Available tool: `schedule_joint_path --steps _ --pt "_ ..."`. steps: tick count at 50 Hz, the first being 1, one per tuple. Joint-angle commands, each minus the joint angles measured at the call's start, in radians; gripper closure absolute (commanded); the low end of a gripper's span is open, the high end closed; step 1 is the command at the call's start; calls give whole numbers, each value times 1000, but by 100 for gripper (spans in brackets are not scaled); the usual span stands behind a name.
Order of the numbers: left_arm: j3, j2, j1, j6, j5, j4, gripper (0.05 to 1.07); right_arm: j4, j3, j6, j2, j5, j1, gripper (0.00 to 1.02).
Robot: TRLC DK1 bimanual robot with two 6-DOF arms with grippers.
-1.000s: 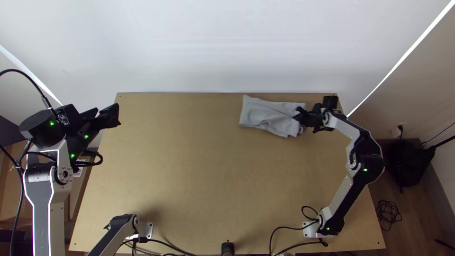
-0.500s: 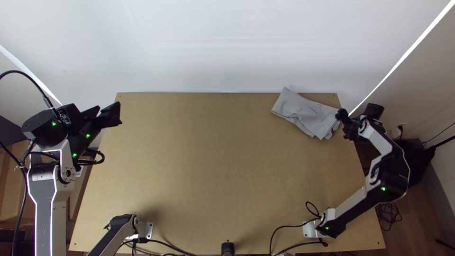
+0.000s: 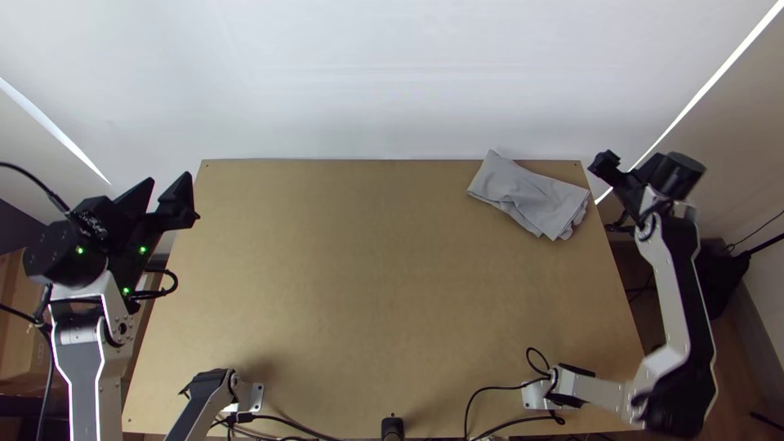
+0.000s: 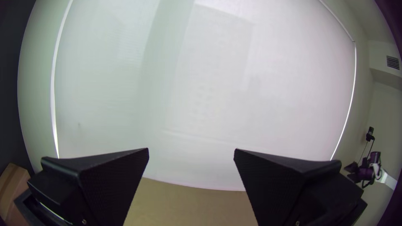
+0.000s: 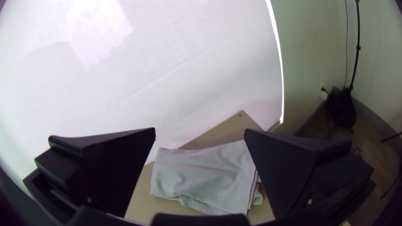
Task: Fold the t-shirt
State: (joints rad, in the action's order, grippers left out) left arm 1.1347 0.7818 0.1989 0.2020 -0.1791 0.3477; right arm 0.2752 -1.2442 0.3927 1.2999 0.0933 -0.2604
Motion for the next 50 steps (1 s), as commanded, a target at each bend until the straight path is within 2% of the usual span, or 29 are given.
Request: schedule_joint_path --steps 1,7,11,17,22,25,30,32,34,38,41,48,50 --pt "-70 -67 16 10 1 -47 10 50 -17 -69 -195 -38 29 4" --pt "-142 -147 16 -4 1 -67 10 148 -52 -98 -366 -52 38 4" --pt "-194 -205 16 -7 1 -85 11 142 -50 -101 -498 -83 38 4" --pt "-282 -294 16 -13 3 -130 11 108 -26 -106 -677 -87 27 4" --pt "-360 -365 16 -12 1 -173 11 79 29 -170 -837 -87 26 4" --pt "-411 -408 16 -12 1 -199 11 -27 124 -232 -956 -86 30 4" --pt "-507 -490 13 -6 1 -243 11 -321 374 -308 -1203 -64 30 4" --pt "-536 -521 11 -1 1 -251 11 -421 465 -316 -1291 -47 26 4" --pt "-563 -544 10 8 0 -253 11 -504 535 -314 -1312 -27 18 4" --pt "-609 -572 10 31 1 -253 11 -373 514 -250 -1309 -29 -7 4" --pt "-661 -598 10 33 1 -259 11 -404 575 -219 -1311 -27 -26 4" --pt "-817 -704 -9 20 0 -303 11 -403 735 -98 -1311 -24 -42 4" --pt "-854 -736 -16 19 1 -303 11 -401 795 -87 -1311 -20 -39 4"
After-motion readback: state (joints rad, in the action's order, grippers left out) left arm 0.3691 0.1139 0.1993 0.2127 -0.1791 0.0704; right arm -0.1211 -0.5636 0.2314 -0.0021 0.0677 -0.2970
